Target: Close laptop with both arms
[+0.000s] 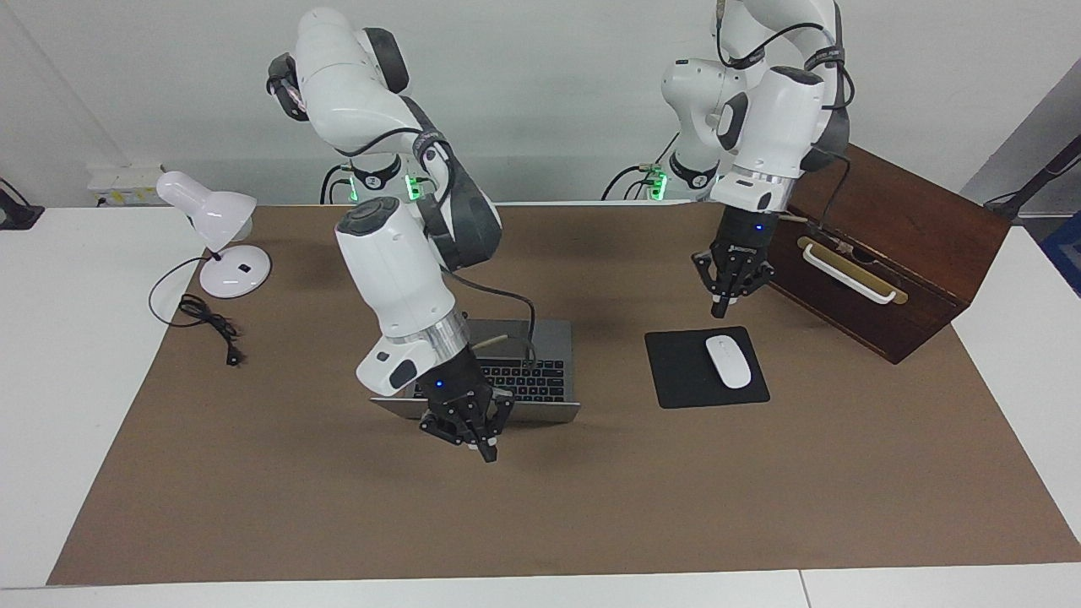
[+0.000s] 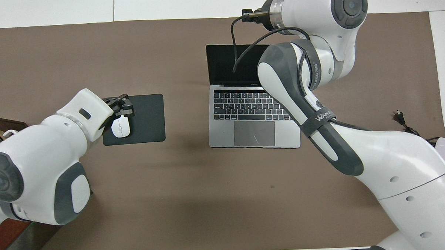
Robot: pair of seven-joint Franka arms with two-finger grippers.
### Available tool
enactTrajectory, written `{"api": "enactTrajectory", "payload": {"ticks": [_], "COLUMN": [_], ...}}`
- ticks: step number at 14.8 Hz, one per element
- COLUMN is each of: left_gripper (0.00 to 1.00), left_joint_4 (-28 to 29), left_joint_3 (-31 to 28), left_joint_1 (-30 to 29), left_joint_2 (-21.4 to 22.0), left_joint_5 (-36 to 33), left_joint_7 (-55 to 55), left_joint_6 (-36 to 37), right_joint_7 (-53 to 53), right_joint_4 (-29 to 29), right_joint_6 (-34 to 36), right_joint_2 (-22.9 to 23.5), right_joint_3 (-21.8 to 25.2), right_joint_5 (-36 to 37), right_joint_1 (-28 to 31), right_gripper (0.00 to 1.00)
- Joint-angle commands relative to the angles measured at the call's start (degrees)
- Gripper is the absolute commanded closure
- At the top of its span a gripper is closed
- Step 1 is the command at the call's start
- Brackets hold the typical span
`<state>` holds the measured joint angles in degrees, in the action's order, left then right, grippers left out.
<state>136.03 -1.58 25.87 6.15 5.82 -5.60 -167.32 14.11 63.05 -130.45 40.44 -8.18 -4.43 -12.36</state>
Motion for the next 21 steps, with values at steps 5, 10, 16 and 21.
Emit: {"api": "enactTrajectory", "payload": {"ticks": [5,10,16,21], "left_gripper": [1.0,1.0,1.0,1.0], "left_joint_4": [3.2,3.7,3.6,3.6], "left_joint_3": [-1.0,-1.0,-1.0,-1.1], "left_joint_1": [9.4,13.9,16.1,17.7], "left_joint_2": [-7.0,-10.2,-17.2,-20.6], "left_joint_5": [0.3,0.2,0.1,0.1], "left_joint_7": [0.9,2.6,5.5,7.2], "left_joint_6": [-14.3,-18.6,-27.5,-30.2], "right_joint_7": [0.7,2.1,2.1,2.2], "right_joint_4": [-1.5,-1.8,-5.1,-5.0], "right_joint_6": [5.3,13.9,19.2,19.2], "right_joint_2": [0.0,-0.8,-0.8,-0.9], "right_joint_3": [2.0,5.5,6.0,6.1], "right_joint_5": [1.1,7.0,7.5,7.5], "right_joint_1": [0.9,-3.6,-3.4,-3.5], "right_gripper": [1.0,1.0,1.0,1.0]}}
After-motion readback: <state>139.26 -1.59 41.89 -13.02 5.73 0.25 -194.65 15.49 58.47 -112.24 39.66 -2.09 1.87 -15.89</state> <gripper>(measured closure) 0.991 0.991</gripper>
